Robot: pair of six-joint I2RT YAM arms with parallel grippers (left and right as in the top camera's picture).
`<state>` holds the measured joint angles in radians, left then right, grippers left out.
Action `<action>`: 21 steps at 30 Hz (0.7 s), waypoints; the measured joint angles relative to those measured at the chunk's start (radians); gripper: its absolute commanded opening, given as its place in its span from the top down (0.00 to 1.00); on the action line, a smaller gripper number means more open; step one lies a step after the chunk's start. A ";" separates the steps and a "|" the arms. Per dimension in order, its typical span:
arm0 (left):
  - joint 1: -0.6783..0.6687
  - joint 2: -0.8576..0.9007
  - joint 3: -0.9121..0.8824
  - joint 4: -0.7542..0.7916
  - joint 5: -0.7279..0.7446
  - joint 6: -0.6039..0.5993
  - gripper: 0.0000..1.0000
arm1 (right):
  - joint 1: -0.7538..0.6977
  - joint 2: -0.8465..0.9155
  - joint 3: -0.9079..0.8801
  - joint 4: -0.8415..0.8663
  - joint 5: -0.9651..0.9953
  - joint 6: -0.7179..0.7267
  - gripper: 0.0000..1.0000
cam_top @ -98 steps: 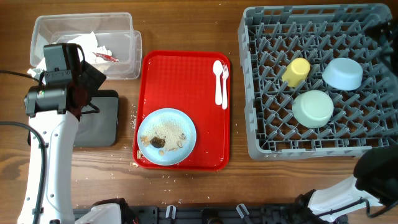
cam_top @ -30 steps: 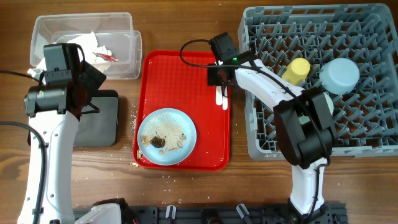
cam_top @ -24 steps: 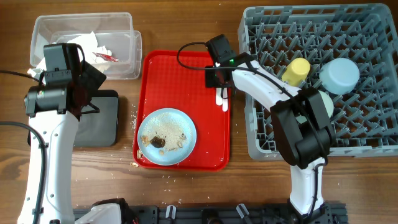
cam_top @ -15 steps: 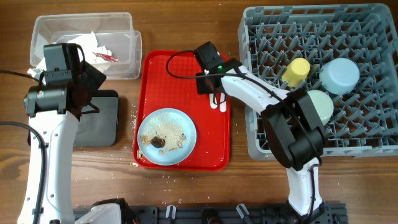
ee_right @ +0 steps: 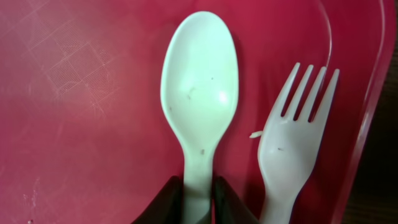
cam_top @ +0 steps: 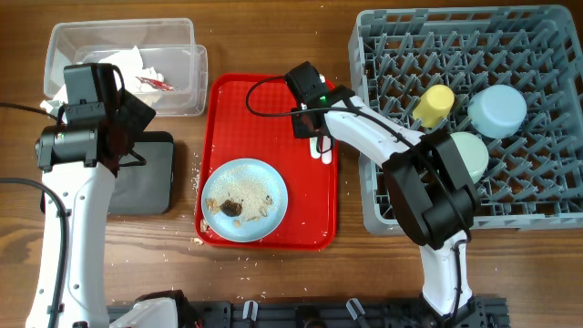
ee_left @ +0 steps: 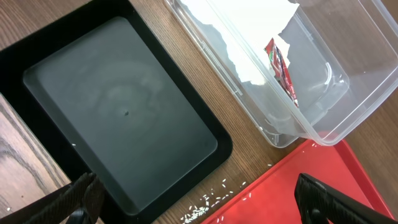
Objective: Sort waste into correct bins and load items into the dishwasher rack
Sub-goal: 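Carry the spoon into the rack and release it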
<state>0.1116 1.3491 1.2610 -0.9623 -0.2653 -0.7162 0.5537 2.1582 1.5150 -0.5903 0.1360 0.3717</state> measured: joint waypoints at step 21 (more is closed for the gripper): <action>0.000 0.000 0.000 0.000 0.000 0.000 0.00 | -0.370 -0.343 0.144 -0.146 -0.080 -0.091 0.90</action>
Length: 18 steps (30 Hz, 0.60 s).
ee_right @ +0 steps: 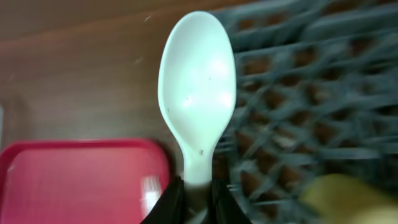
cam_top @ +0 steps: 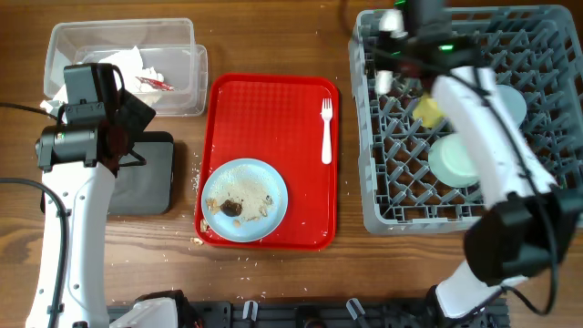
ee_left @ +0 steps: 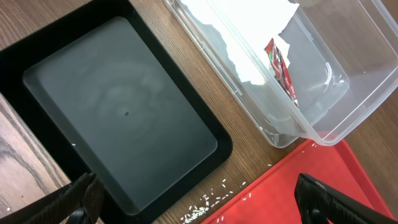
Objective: Sort waste into correct bins and load items into the dishwasher rack
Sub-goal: 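Carry the spoon into the rack and release it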
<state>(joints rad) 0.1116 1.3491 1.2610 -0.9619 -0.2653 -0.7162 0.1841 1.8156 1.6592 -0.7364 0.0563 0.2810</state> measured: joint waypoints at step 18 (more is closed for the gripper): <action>0.000 0.000 0.000 0.000 0.000 0.000 0.00 | -0.304 0.005 -0.001 0.115 0.019 -0.287 0.87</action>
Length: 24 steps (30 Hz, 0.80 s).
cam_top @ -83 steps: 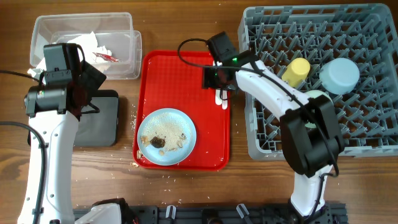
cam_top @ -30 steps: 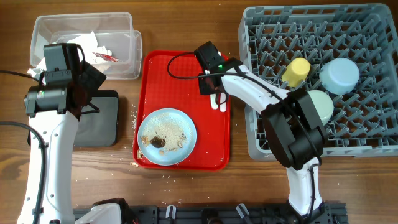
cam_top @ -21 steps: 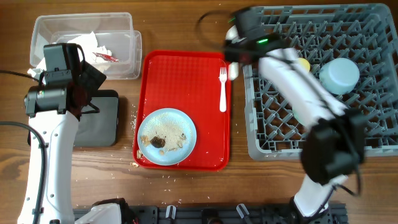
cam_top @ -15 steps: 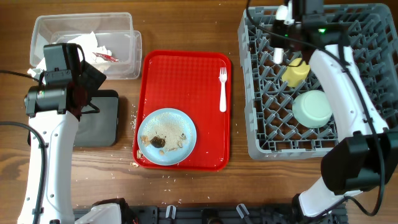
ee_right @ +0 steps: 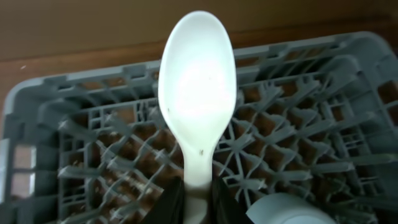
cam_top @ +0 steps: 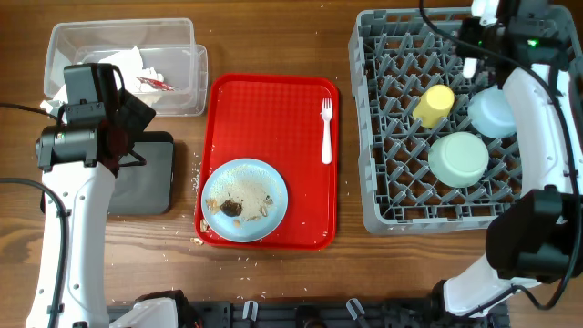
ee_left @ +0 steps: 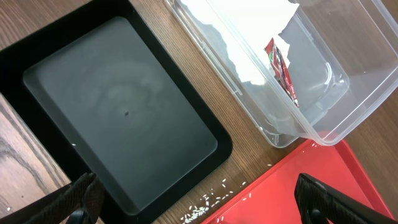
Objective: Sort waste into correct bins and load items into the dishwasher rack
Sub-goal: 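Carry the spoon into the rack and release it, then reach the right gripper to the white fork and grasp it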
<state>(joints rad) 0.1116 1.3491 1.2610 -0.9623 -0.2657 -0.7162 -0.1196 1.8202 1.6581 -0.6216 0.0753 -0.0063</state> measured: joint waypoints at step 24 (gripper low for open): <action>0.000 0.000 0.000 0.000 0.000 0.000 0.00 | 0.036 -0.059 0.000 -0.117 -0.335 0.107 0.43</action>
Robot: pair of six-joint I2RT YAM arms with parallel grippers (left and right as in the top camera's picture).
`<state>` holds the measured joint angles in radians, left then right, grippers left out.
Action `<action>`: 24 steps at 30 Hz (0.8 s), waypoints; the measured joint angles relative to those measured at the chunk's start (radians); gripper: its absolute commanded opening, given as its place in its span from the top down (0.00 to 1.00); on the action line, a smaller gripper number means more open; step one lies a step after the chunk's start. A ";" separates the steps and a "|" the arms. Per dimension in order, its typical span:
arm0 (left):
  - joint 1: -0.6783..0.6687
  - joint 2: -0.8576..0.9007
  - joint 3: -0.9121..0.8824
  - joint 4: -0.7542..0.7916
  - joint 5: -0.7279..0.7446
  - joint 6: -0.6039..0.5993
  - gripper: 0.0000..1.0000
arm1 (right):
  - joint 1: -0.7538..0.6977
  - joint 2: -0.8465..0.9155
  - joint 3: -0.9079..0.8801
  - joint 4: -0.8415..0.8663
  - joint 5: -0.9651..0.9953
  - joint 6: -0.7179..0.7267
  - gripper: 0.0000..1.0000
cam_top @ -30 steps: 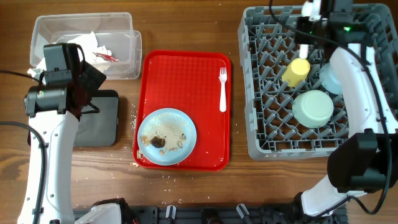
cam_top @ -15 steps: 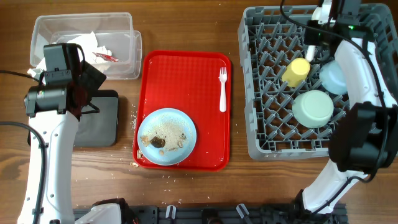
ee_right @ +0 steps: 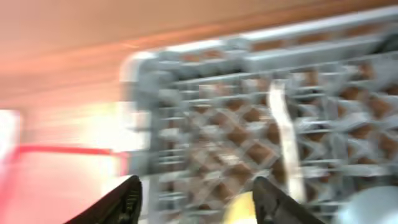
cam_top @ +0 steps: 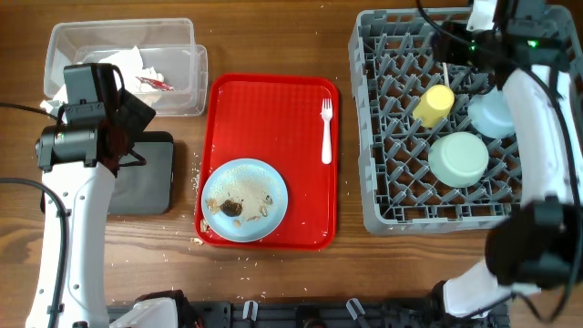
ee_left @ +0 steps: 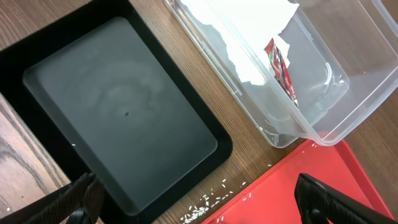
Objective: Sort waste into correct bins and load items into the dishwasher rack
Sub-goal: 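Reach the right gripper to the white fork and grasp it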
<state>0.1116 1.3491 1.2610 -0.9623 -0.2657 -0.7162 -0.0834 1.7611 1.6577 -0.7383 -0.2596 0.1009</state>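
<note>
My right gripper [ee_right: 198, 199] hangs open and empty over the far left part of the grey dishwasher rack [cam_top: 383, 137]; its view is blurred. A white spoon [ee_right: 283, 134] lies in the rack's grid below it. The rack also holds a yellow cup [cam_top: 434, 105], a pale blue bowl [cam_top: 496, 111] and a green bowl [cam_top: 458, 157]. On the red tray [cam_top: 273, 91] lie a white fork [cam_top: 326, 132] and a blue plate [cam_top: 244, 199] with food scraps. My left gripper [ee_left: 199, 199] is open over the gap between the black bin [ee_left: 118, 118] and the tray.
A clear plastic bin [cam_top: 123, 64] at the far left holds white paper and a red packet [ee_left: 281, 68]. Rice grains [ee_left: 208, 199] are scattered on the wood between the black bin and the red tray.
My right gripper was shut on the white spoon over the rack's far edge. Now it is open, and the spoon lies in the rack. The left arm has not moved.
My right gripper was shut on the spoon's handle on the red tray, beside the fork. Then it held the spoon above the rack's near-left corner, then over the rack's far side. Now the spoon lies in the rack and the gripper is open.
</note>
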 measured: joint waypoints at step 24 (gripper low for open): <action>0.000 0.000 0.000 0.000 0.000 0.000 0.00 | 0.631 0.354 -0.042 -0.102 0.385 0.531 0.41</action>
<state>0.1112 1.3491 1.2610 -0.9623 -0.2657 -0.7162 0.5480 2.1155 1.6154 -0.8406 0.1249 0.6319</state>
